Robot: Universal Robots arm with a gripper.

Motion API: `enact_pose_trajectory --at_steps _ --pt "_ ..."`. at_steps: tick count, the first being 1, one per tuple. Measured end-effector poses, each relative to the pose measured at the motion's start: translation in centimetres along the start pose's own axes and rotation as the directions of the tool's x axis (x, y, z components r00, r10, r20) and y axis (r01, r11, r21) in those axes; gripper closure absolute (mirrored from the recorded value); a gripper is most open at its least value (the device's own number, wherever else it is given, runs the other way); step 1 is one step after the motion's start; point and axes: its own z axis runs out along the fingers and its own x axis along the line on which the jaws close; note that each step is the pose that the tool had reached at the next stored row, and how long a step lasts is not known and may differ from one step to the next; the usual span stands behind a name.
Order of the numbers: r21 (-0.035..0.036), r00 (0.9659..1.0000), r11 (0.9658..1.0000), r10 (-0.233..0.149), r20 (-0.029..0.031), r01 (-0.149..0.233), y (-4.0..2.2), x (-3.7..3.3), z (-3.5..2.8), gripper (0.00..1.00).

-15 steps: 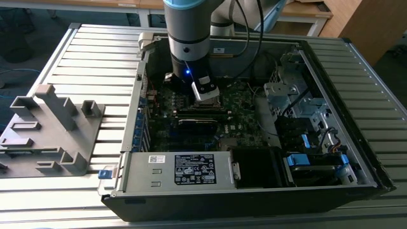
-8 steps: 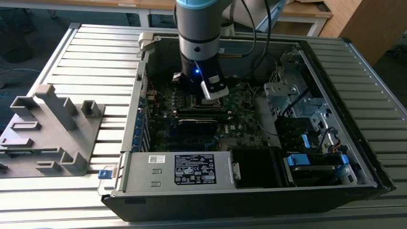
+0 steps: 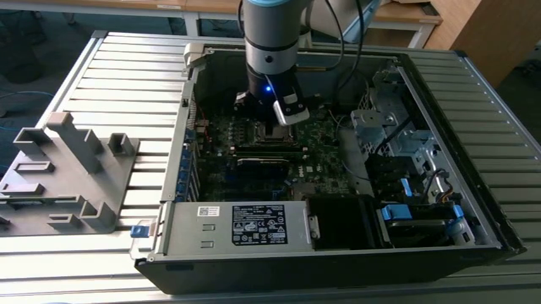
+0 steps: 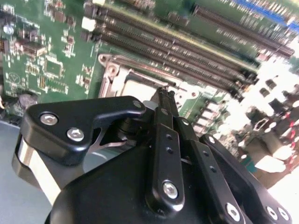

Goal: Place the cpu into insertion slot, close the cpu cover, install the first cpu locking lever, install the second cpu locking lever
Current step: 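Install the second cpu locking lever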

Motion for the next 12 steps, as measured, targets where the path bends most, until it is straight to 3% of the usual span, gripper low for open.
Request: enact_pose_trajectory --at_steps 5,9,12 --pt "0.0201 1.0 0.9998 -0.001 0.0028 0.001 1.42 0.05 0.39 0.89" --pt "0.0324 1.0 0.9995 -0.002 0.0027 0.002 1.83 -0.54 0.58 0.89" --pt "0.0375 1.0 0.9993 -0.002 0.0007 0.002 2.1 -1.09 0.69 0.89"
